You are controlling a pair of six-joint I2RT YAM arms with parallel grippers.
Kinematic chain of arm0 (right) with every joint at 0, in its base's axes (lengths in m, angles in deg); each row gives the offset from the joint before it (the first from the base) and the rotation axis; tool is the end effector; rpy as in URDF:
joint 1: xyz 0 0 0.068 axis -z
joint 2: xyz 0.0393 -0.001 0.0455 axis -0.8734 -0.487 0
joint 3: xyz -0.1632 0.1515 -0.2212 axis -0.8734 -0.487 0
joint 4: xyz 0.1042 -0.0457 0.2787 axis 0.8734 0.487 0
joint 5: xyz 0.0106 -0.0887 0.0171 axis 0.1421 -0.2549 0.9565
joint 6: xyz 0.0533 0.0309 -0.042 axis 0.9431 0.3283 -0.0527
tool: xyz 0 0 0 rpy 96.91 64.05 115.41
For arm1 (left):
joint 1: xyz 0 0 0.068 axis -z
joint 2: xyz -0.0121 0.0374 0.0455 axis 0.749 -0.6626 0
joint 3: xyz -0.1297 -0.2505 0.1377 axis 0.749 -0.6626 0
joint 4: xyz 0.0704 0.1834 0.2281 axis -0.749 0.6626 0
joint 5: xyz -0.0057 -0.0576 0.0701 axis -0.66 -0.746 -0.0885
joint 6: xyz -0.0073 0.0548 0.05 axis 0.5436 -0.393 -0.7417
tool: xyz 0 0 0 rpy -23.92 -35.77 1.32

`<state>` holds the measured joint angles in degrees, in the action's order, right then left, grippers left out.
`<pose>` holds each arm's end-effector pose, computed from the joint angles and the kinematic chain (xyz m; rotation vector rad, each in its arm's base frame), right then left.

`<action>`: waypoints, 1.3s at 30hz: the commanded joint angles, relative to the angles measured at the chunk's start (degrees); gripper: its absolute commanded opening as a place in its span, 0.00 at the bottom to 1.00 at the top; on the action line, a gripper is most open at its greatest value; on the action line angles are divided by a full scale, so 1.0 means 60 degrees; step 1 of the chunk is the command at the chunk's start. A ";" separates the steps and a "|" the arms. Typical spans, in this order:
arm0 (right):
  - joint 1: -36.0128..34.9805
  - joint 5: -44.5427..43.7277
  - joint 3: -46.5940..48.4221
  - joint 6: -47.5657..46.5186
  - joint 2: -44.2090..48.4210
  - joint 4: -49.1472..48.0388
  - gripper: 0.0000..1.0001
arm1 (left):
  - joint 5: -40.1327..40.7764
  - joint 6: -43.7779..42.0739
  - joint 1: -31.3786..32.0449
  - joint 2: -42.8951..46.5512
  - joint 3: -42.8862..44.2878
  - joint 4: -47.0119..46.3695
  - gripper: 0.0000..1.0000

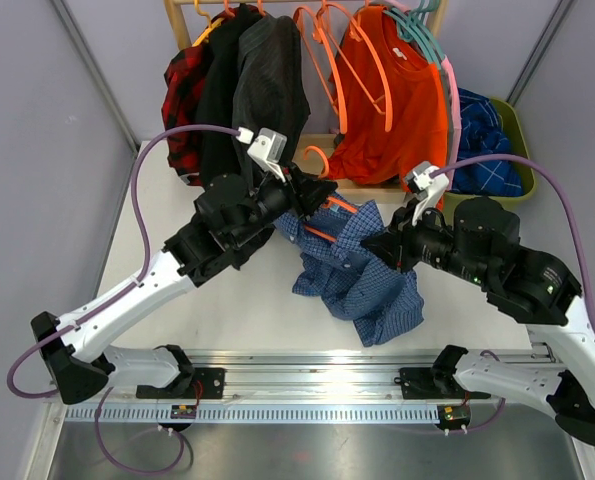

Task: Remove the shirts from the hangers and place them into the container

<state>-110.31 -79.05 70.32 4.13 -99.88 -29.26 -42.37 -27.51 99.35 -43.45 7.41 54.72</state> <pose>0.1200 0.1411 0.5172 -0.6111 1.8451 0.7523 0.2112 -0.2604 0.4881 0.3561 1.5529 -1.0676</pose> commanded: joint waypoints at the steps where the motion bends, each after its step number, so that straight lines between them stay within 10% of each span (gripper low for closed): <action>1: -0.0064 -0.0325 0.0182 0.0069 0.0005 -0.1241 0.00 | -0.0153 0.0211 0.0329 0.0064 -0.0021 -0.0732 0.10; 10: -0.0064 -0.0489 0.0314 0.0112 -0.0023 -0.1095 0.00 | 0.0580 0.0108 0.0417 0.0226 0.0081 -0.0219 0.00; 14: -0.0064 0.0110 0.0358 0.0054 -0.0214 -0.0890 0.71 | 0.0872 -0.0168 0.0431 0.0065 0.0577 0.0116 0.00; 18: -0.0064 0.0332 0.0314 -0.0019 -0.0200 -0.0758 0.99 | 0.1472 -0.0884 0.0417 -0.0359 0.1396 0.0644 0.00; 32: -0.0064 0.0010 -0.0022 -0.0093 0.0562 -0.0275 0.96 | 0.2206 -0.2176 -0.0550 -0.0653 0.3963 0.1876 0.00; 37: -0.0078 -0.0049 -0.0154 -0.0122 0.0709 -0.0201 0.67 | 0.2221 -0.2206 -0.0697 -0.0551 0.4110 0.1920 0.00; 39: -0.0064 -0.0339 -0.0155 -0.0108 0.0709 -0.0128 0.38 | 0.2264 -0.2264 -0.0697 -0.0478 0.4110 0.1934 0.00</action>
<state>-110.33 -79.51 69.73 3.30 -95.86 -30.55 -32.62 -39.65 95.88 -48.00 29.51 70.04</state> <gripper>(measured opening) 0.469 0.065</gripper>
